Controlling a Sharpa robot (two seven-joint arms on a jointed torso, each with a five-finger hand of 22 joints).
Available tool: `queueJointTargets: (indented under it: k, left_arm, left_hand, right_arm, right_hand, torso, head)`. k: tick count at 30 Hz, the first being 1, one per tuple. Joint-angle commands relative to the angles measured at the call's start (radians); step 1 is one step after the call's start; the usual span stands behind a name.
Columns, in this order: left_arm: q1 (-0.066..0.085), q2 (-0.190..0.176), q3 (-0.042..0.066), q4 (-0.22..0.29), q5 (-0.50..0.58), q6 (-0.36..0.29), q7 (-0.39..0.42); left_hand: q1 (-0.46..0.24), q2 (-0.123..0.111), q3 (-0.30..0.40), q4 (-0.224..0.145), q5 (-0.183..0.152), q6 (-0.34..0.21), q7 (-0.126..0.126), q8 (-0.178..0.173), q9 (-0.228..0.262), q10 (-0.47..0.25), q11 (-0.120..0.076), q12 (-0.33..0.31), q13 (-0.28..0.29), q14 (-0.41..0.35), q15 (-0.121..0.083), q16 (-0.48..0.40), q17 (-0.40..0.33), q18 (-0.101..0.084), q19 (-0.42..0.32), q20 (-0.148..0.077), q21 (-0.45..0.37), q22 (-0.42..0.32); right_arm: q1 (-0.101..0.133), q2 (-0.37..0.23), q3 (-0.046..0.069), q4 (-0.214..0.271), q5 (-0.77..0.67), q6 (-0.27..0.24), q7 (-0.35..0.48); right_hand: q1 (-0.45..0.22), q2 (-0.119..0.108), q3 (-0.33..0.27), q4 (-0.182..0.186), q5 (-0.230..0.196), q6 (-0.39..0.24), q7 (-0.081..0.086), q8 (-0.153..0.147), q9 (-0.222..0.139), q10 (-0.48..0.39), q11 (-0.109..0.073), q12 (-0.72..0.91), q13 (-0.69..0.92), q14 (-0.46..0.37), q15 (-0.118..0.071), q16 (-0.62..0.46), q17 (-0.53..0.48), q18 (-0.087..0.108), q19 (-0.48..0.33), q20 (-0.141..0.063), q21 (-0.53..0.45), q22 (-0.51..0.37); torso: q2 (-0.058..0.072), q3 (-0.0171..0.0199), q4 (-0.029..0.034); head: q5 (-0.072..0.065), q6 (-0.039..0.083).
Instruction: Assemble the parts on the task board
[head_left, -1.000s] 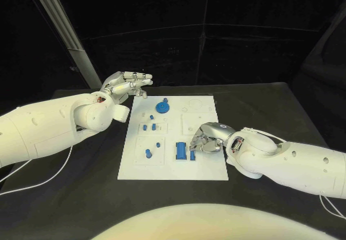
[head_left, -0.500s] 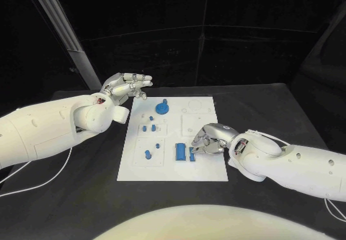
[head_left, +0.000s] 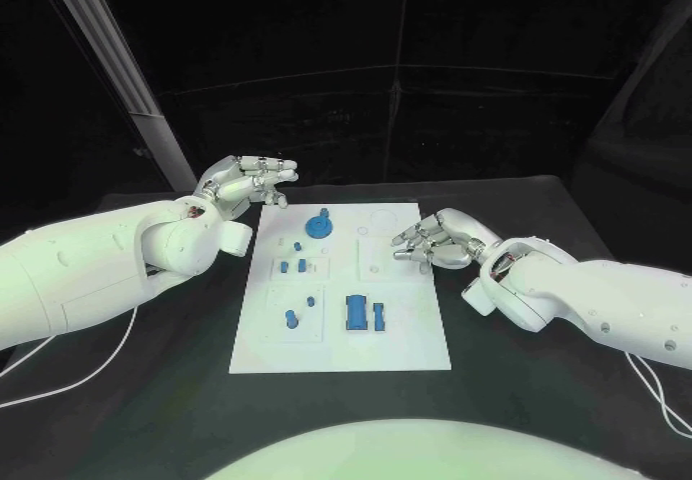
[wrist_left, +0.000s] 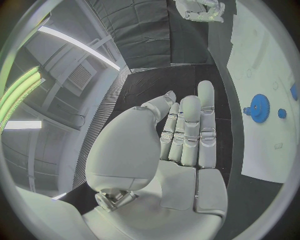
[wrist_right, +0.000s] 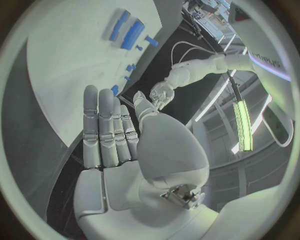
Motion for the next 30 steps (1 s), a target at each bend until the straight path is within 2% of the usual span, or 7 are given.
queueJointTargets:
  k: [1,7,19,20,23,24,30]
  left_arm:
    - [0.002,0.009,0.001,-0.018,0.003,0.004,0.018]
    - [-0.001,0.032,0.001,-0.066,0.025,0.005,0.035]
    - [-0.030,0.112,0.002,-0.192,0.077,-0.030,0.084]
    - [-0.031,0.108,0.001,-0.182,0.044,-0.009,0.040]
    - [-0.034,0.105,0.003,-0.174,0.042,-0.019,0.041]
    - [-0.036,0.104,0.005,-0.169,0.041,-0.027,0.043]
    - [-0.062,0.084,0.031,-0.098,0.024,-0.122,0.056]
  left_hand:
    - [-0.021,-0.008,-0.007,0.012,0.003,-0.011,0.005,0.004,-0.002,-0.013,0.001,0.003,-0.003,-0.033,0.004,-0.038,-0.027,0.005,-0.027,0.004,-0.024,-0.012]
    - [-0.041,-0.011,-0.034,0.039,0.003,-0.032,0.002,-0.006,-0.003,-0.010,0.017,-0.044,-0.006,-0.182,0.040,-0.388,-0.186,-0.004,-0.210,0.042,-0.210,-0.128]
    - [-0.023,0.011,-0.123,0.056,0.002,-0.051,-0.013,-0.047,-0.006,-0.013,0.068,-0.198,-0.006,-0.225,0.123,-0.812,-0.358,0.009,-0.368,0.142,-0.458,-0.352]
    - [-0.425,0.034,-0.206,-0.009,-0.059,-0.347,-0.058,-0.117,-0.071,-0.325,0.014,-0.228,-0.068,-0.518,0.080,-0.877,-0.392,-0.053,-0.618,0.064,-0.499,-0.446]
    - [-0.484,0.113,-0.222,-0.009,-0.059,-0.391,-0.067,-0.117,-0.071,-0.369,0.009,-0.239,-0.068,-0.555,0.074,-0.899,-0.402,-0.053,-0.650,0.053,-0.508,-0.468]
    - [-0.520,0.113,-0.231,-0.009,-0.059,-0.416,-0.070,-0.117,-0.071,-0.395,0.004,-0.242,-0.068,-0.580,0.070,-0.905,-0.406,-0.053,-0.671,0.046,-0.512,-0.476]
    - [-0.705,0.113,-0.271,-0.009,-0.059,-0.552,-0.092,-0.117,-0.071,-0.538,-0.020,-0.314,-0.068,-0.714,0.050,-0.939,-0.483,-0.076,-0.784,0.010,-0.533,-0.521]
  right_arm:
    - [0.019,0.025,0.002,-0.065,0.393,0.033,0.201]
    - [0.032,0.103,0.020,-0.213,0.555,0.069,0.278]
    - [0.035,0.261,0.051,-0.456,0.634,0.167,0.331]
    - [0.033,0.255,0.050,-0.443,0.579,0.107,0.281]
    - [0.032,0.253,0.050,-0.434,0.584,0.097,0.283]
    - [0.032,0.251,0.050,-0.427,0.588,0.090,0.284]
    - [0.026,0.226,0.051,-0.336,0.640,-0.006,0.298]
  right_hand:
    - [0.015,0.005,-0.009,-0.004,0.004,-0.004,0.012,0.003,0.001,-0.011,0.018,-0.078,-0.097,-0.051,0.023,-0.128,-0.077,0.008,-0.037,0.026,-0.110,-0.076]
    - [0.023,0.033,-0.049,-0.028,0.002,-0.017,0.020,-0.003,0.000,0.048,0.034,-0.198,-0.360,-0.098,0.075,-0.413,-0.306,0.015,-0.045,0.084,-0.376,-0.279]
    - [-0.007,0.093,-0.116,-0.080,0.004,-0.013,0.017,-0.007,-0.002,0.105,0.043,-0.283,-0.560,-0.021,0.081,-0.535,-0.493,0.014,0.046,0.094,-0.516,-0.406]
    - [-0.415,-0.006,-0.044,-0.065,-0.059,-0.305,-0.039,-0.069,-0.067,-0.231,-0.002,-0.350,-0.646,-0.375,0.048,-0.599,-0.528,-0.052,-0.285,0.028,-0.550,-0.440]
    - [-0.472,-0.006,-0.044,-0.065,-0.059,-0.346,-0.050,-0.069,-0.067,-0.274,-0.008,-0.350,-0.646,-0.419,0.043,-0.599,-0.537,-0.052,-0.324,0.019,-0.560,-0.447]
    - [-0.508,-0.006,-0.044,-0.065,-0.059,-0.371,-0.055,-0.069,-0.067,-0.303,-0.012,-0.350,-0.646,-0.450,-0.028,-0.599,-0.540,-0.052,-0.352,0.013,-0.564,-0.450]
    - [-0.697,-0.006,-0.044,-0.065,-0.059,-0.506,-0.082,-0.069,-0.067,-0.457,-0.032,-0.350,-0.646,-0.613,-0.028,-0.599,-0.615,-0.069,-0.503,-0.017,-0.645,-0.524]
  torso:
    - [-0.012,-0.0075,0.0003]
    - [-0.035,-0.0165,-0.0051]
    - [-0.064,-0.0124,-0.0060]
    - [-0.055,-0.0141,-0.0082]
    - [-0.056,-0.0128,-0.0069]
    - [-0.057,-0.0118,-0.0060]
    - [-0.069,-0.0003,0.0052]
  head:
    - [-0.007,0.018]
    - [-0.013,0.063]
    - [-0.004,0.144]
    - [-0.009,0.137]
    - [-0.005,0.142]
    - [-0.002,0.146]
    - [0.028,0.189]
